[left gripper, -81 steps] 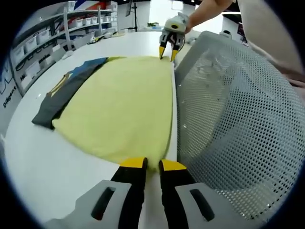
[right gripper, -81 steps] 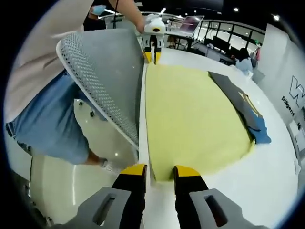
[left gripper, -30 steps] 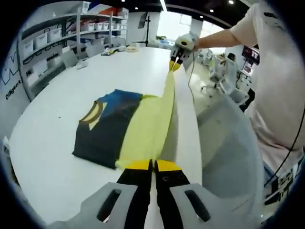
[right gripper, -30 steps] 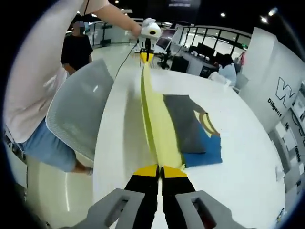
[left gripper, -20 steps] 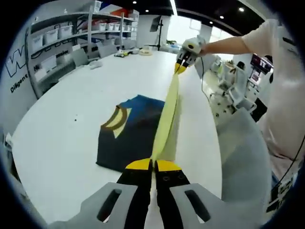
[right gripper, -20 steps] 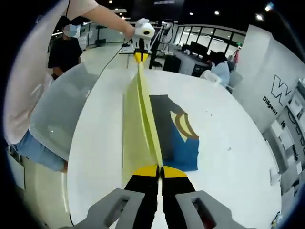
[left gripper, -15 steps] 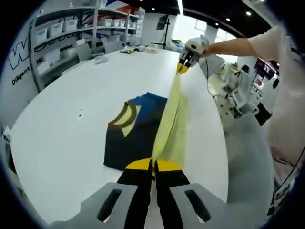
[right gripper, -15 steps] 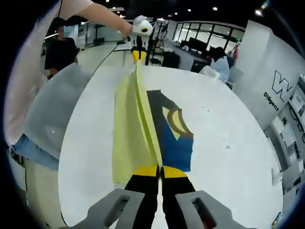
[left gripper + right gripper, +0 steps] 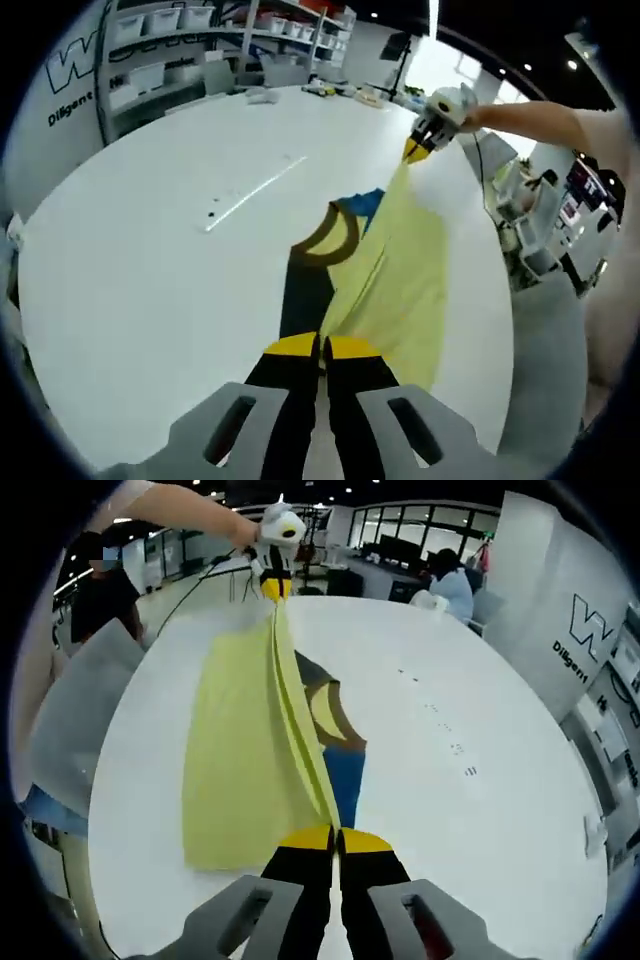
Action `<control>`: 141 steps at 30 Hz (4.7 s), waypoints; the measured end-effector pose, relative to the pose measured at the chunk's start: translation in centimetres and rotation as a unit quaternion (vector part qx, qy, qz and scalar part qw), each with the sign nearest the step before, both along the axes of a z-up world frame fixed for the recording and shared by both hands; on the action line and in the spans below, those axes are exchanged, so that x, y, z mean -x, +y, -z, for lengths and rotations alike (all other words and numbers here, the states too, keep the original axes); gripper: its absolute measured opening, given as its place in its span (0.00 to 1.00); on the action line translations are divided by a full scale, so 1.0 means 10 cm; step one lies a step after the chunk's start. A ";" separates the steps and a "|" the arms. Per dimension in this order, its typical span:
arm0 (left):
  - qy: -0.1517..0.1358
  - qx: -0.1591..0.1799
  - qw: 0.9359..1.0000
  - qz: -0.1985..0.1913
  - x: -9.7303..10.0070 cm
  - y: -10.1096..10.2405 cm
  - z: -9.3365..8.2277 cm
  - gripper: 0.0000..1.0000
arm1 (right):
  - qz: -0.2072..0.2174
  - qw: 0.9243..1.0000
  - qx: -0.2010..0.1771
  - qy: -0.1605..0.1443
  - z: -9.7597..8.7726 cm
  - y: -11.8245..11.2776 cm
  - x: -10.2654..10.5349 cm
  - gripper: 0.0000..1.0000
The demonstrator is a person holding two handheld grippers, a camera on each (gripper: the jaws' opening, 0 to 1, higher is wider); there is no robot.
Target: Fold the garment on the visible template until the final outline fits inside the template.
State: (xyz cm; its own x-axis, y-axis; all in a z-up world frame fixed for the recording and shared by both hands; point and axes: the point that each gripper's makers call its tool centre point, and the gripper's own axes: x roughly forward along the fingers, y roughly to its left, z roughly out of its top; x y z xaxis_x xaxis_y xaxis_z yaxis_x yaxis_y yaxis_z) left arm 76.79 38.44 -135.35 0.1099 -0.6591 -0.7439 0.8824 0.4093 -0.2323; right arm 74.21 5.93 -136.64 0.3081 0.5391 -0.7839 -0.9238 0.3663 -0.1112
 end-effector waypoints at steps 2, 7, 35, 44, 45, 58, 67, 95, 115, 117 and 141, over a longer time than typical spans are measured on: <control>-0.001 -0.003 1.000 -0.003 -0.06 -0.01 0.03 0.00 | 0.011 1.000 0.000 0.006 0.04 -0.01 -0.07 0.00; 0.004 -0.020 1.000 -0.014 -0.25 -0.05 0.19 0.01 | 0.029 0.999 0.008 0.019 0.21 -0.04 -0.21 0.00; -0.014 -0.008 0.989 -0.146 -0.24 0.17 0.34 0.04 | 0.174 0.984 -0.034 -0.013 0.41 -0.14 -0.30 0.09; -0.024 0.043 0.989 -0.141 0.67 0.25 0.38 0.11 | 0.182 0.979 -0.094 -0.013 0.41 -0.14 0.44 0.16; -0.025 0.045 0.989 -0.142 0.71 0.25 0.39 0.12 | 0.183 0.978 -0.097 -0.011 0.42 -0.15 0.51 0.17; -0.051 0.034 0.985 -0.159 1.35 0.01 0.70 0.24 | 0.218 0.962 -0.166 0.004 0.60 0.04 1.25 0.24; -0.052 0.004 0.975 -0.218 1.26 0.09 0.85 0.16 | 0.222 0.959 -0.175 0.013 0.71 0.15 1.35 0.24; -0.072 0.012 0.988 -0.135 1.28 0.30 0.84 0.02 | 0.181 0.967 -0.179 0.010 0.63 0.23 1.37 0.00; -0.133 0.008 0.983 -0.130 1.16 0.40 0.37 0.12 | 0.218 0.963 -0.159 -0.013 0.39 0.02 1.37 0.04; -0.130 0.024 0.983 -0.124 1.17 0.26 0.32 0.15 | 0.213 0.963 -0.166 -0.016 0.34 0.11 1.32 0.04; -0.107 0.041 0.993 -0.001 1.38 -1.16 0.91 0.01 | 0.055 0.981 -0.184 -0.016 0.75 1.89 1.08 0.00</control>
